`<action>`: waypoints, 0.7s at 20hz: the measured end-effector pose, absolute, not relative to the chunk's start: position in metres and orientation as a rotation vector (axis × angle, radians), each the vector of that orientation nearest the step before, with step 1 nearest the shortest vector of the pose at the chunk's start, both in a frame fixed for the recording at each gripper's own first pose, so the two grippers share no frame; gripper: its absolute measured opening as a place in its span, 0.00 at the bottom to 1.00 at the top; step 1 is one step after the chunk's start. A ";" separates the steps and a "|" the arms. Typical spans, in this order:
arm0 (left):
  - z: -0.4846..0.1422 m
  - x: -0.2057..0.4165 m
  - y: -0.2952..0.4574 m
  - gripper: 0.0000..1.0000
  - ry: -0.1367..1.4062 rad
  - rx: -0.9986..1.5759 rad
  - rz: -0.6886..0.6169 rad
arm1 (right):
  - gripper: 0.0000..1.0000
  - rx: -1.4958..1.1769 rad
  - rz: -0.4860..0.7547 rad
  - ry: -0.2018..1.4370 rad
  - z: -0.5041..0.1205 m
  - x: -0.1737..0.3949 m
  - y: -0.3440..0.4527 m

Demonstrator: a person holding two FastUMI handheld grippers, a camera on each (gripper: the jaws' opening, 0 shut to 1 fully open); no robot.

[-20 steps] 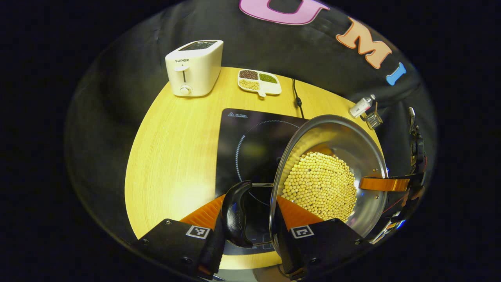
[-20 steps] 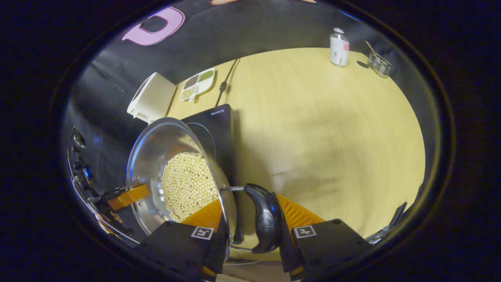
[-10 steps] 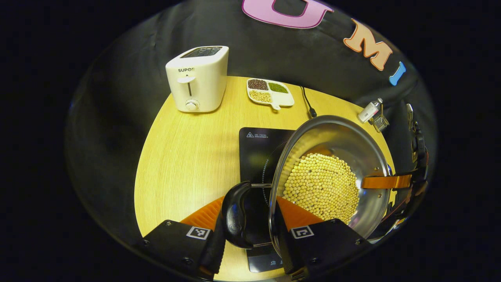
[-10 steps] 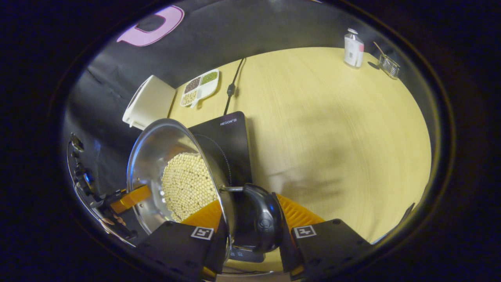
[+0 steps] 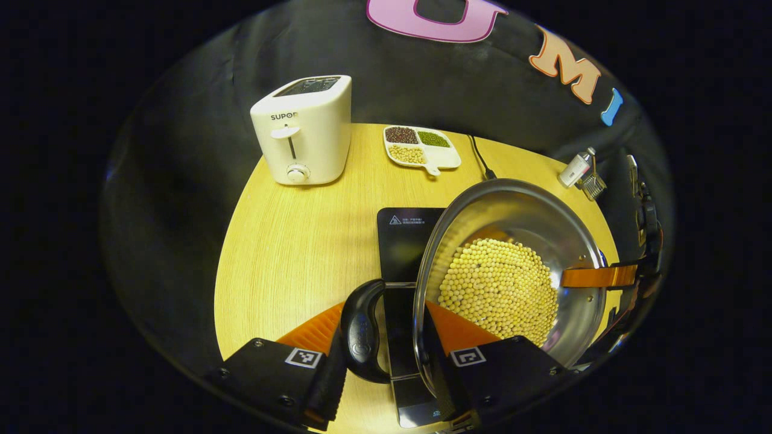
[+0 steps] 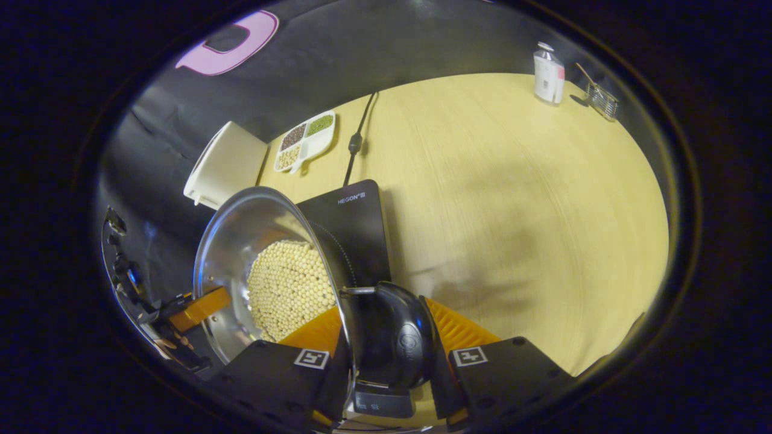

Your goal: First push the handle of the pot to place it horizontally, then grasp the pot with both hands and set it on the induction cooktop.

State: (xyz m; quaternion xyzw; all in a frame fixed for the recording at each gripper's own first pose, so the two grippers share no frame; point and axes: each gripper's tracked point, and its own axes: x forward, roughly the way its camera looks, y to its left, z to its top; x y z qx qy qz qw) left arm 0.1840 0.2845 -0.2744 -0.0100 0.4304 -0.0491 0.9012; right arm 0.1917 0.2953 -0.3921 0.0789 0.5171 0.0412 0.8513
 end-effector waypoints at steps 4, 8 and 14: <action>-0.275 0.182 0.285 0.65 0.897 -0.024 -0.078 | 0.57 0.176 0.104 1.098 -0.392 0.191 0.297; -0.273 0.184 0.294 0.75 0.871 0.001 0.015 | 0.53 0.180 0.127 1.079 -0.389 0.189 0.295; -0.230 0.180 0.292 0.99 0.707 0.048 0.093 | 0.93 0.150 0.211 0.878 -0.343 0.201 0.280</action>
